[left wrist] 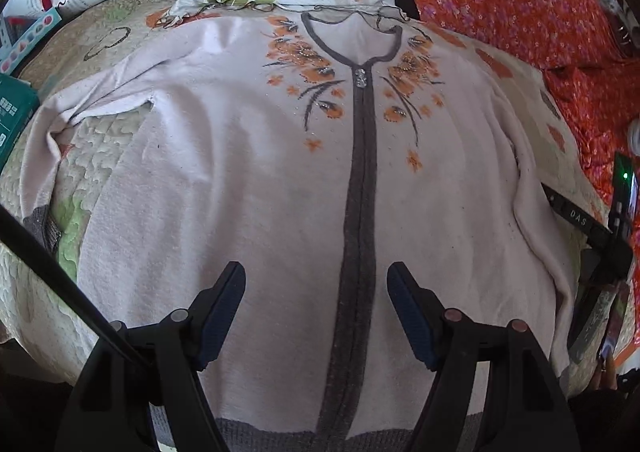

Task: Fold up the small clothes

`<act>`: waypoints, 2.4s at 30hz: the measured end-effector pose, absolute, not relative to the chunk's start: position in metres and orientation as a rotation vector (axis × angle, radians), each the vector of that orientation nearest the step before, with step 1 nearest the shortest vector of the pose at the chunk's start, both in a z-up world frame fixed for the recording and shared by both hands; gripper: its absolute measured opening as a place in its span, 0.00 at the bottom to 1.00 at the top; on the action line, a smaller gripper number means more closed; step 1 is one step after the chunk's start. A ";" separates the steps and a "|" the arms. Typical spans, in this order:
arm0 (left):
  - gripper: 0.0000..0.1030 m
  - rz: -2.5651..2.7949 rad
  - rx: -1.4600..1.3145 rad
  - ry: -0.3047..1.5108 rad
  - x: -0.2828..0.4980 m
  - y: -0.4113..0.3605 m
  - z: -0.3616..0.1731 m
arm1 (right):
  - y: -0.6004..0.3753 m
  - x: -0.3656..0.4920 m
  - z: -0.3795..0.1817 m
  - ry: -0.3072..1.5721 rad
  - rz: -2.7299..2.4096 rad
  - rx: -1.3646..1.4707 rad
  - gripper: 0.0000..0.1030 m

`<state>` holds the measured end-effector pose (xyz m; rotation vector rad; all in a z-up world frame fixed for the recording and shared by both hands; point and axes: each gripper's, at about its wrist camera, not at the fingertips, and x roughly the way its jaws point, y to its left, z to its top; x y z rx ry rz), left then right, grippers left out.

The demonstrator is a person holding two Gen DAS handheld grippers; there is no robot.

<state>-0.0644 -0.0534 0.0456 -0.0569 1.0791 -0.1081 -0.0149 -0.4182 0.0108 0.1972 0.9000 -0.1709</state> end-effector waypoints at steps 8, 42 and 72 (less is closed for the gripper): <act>0.70 -0.106 -0.073 1.111 -0.065 -0.046 0.036 | -0.418 -0.015 0.011 0.900 -0.171 0.197 1.00; 0.73 -0.102 -0.080 1.063 -0.060 -0.037 0.021 | -0.418 -0.015 0.011 0.900 -0.171 0.197 1.00; 1.00 -0.043 0.016 0.944 -0.066 -0.047 0.005 | -0.418 -0.015 0.011 0.900 -0.171 0.198 1.00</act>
